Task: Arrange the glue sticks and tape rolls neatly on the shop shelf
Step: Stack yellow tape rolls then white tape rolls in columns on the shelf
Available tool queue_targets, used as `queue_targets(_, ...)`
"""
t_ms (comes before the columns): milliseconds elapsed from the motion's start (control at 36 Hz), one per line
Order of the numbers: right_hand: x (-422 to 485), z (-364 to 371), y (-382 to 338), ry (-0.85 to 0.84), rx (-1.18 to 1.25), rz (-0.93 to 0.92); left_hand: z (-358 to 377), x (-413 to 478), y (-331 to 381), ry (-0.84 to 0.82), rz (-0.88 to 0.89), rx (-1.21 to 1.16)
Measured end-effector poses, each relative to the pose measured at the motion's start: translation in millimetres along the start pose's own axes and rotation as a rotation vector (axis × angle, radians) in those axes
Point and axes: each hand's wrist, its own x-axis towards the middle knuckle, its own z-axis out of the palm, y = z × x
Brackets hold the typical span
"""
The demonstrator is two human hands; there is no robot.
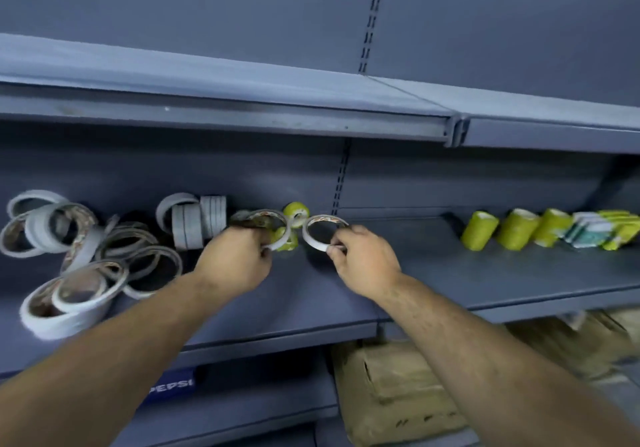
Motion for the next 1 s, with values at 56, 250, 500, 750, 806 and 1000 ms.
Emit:
queue_targets(56,-6.8,-7.5,25.0,0.009,-0.007,0.034,10.0,7.0,23.4,0.022,0.056,0.014)
queue_targets(250,-29.7,-30.3,111.4,0.055,0.001,0.075,44.8,33.8,106.5,-0.079,0.073,0.083)
queue_targets(500,-48.0,-61.0,224.7,0.067,0.006,0.104,98.5,62.4,197.2,-0.114,0.047,0.057)
queue_targets(750,-42.0,-65.6,285.7,0.023,0.008,0.154,135.6,88.5,230.9,-0.249,0.02,0.137)
queue_targets(806,-38.5,-63.0,289.5,0.007,0.001,0.165,142.0,93.8,231.8,-0.268,0.009,0.171)
queue_targets(1000,-16.7,-48.9,294.3,-0.038,-0.023,0.203,158.7,118.6,218.6,-0.317,-0.009,0.184)
